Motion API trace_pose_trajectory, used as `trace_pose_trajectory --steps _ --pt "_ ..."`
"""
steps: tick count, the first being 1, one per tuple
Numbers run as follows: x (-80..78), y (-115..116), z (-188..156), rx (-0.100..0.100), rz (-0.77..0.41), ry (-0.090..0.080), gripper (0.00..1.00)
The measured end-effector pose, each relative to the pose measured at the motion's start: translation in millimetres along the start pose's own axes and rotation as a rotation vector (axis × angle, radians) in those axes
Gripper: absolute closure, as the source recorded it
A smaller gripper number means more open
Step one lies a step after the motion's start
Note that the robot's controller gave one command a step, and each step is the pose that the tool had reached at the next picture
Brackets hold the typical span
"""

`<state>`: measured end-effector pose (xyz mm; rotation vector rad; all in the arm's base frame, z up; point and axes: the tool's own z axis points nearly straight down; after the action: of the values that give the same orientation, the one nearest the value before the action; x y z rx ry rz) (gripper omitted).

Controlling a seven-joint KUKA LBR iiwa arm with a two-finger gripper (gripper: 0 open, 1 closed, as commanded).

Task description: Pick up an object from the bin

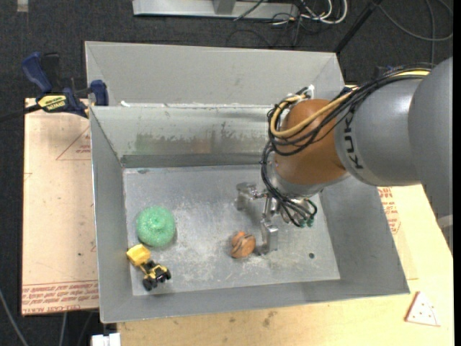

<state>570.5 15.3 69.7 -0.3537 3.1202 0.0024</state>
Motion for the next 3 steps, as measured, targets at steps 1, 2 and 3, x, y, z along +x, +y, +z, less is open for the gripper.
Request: trace_pose_trajectory --steps 1,2,3 --pt "0.0 0 0 0.000 0.000 0.000 0.00" --pt "6.6 24 0 0.003 -0.160 0.000 0.00" --pt "10.5 48 0 0.000 -0.238 0.000 1.00"
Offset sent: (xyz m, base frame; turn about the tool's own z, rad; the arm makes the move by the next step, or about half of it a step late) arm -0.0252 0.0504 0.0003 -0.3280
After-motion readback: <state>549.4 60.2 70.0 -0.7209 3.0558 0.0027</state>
